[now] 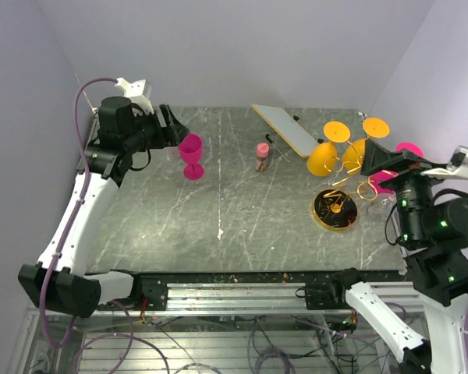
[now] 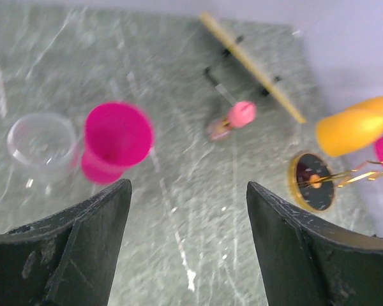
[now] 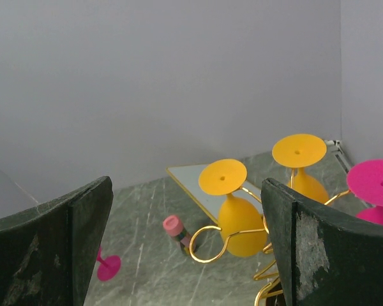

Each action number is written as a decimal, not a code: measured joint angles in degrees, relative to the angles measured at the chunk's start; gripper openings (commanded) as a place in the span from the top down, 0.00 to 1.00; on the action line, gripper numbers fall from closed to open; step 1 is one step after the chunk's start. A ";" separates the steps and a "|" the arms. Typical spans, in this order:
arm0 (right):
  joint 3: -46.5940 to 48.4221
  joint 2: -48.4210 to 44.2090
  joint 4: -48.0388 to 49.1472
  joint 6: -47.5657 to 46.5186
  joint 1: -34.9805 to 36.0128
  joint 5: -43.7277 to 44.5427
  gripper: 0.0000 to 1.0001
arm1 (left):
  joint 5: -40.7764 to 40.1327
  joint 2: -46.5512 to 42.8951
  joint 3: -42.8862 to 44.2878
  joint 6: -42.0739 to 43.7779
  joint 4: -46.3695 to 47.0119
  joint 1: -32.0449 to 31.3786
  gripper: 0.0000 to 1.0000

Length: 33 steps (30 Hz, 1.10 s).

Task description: Take the wine glass off the wine glass rack

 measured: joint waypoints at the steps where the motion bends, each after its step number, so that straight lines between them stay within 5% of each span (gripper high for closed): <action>1: 0.00 0.66 -0.31 0.00 0.00 -0.20 0.00 | 0.35 -0.94 -0.04 -0.17 1.55 -0.96 0.17; 9: 0.22 5.49 -3.85 2.32 0.00 -0.87 0.00 | 1.53 -1.05 4.50 2.10 13.35 -11.54 0.17; 29: 20.00 29.24 -25.29 5.84 0.00 5.20 0.00 | -4.02 -16.57 -5.20 9.62 21.18 -11.82 0.09; 33: 23.47 35.36 -26.25 2.05 -0.02 2.16 0.07 | -5.01 -16.55 -6.23 10.05 21.05 -12.44 0.07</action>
